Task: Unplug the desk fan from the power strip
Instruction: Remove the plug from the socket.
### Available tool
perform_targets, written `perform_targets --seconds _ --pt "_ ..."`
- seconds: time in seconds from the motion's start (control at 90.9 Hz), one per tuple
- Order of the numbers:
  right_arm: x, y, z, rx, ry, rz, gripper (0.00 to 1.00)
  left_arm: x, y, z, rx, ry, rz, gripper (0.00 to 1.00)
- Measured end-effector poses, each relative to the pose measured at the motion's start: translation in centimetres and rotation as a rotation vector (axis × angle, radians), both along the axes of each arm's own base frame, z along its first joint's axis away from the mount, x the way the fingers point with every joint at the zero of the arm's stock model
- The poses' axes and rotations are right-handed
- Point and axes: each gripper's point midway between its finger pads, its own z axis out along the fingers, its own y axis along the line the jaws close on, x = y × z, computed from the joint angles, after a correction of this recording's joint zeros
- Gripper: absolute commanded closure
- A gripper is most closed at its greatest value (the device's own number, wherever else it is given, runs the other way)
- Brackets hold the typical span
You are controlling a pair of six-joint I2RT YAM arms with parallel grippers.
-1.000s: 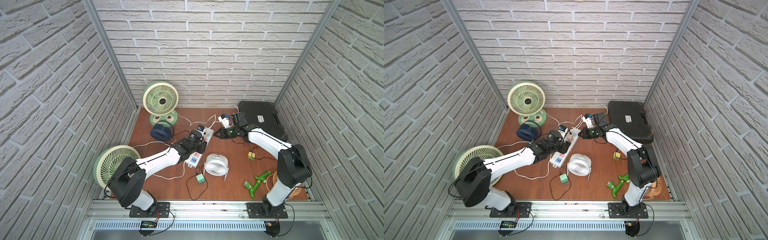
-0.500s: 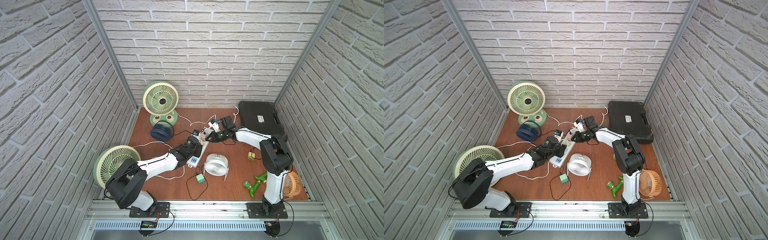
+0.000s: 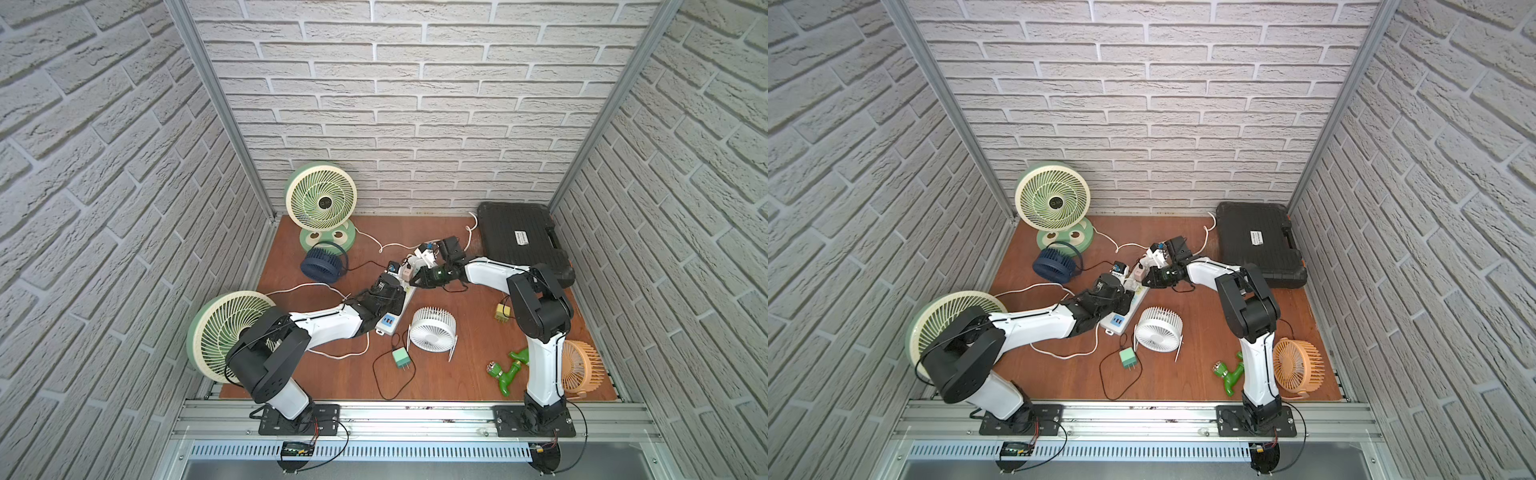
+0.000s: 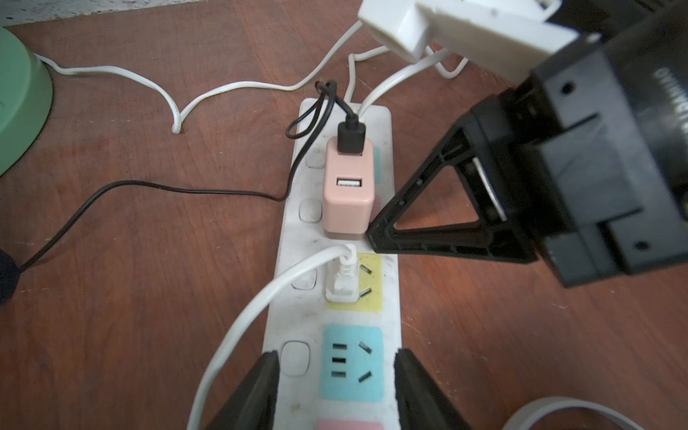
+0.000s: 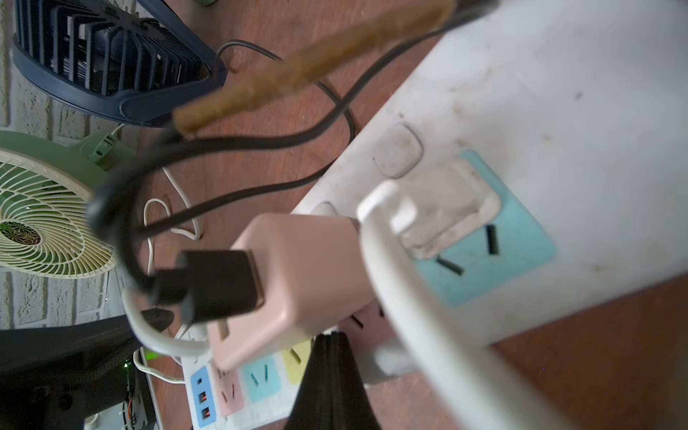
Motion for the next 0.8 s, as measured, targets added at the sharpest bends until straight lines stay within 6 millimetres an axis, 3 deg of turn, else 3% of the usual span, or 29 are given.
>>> perform_targets --seconds 0.803 --pt "0.6 0.6 -0.2 0.027 0.004 0.002 0.97 4.0 -1.6 -1.9 -0.015 0.022 0.038 0.59"
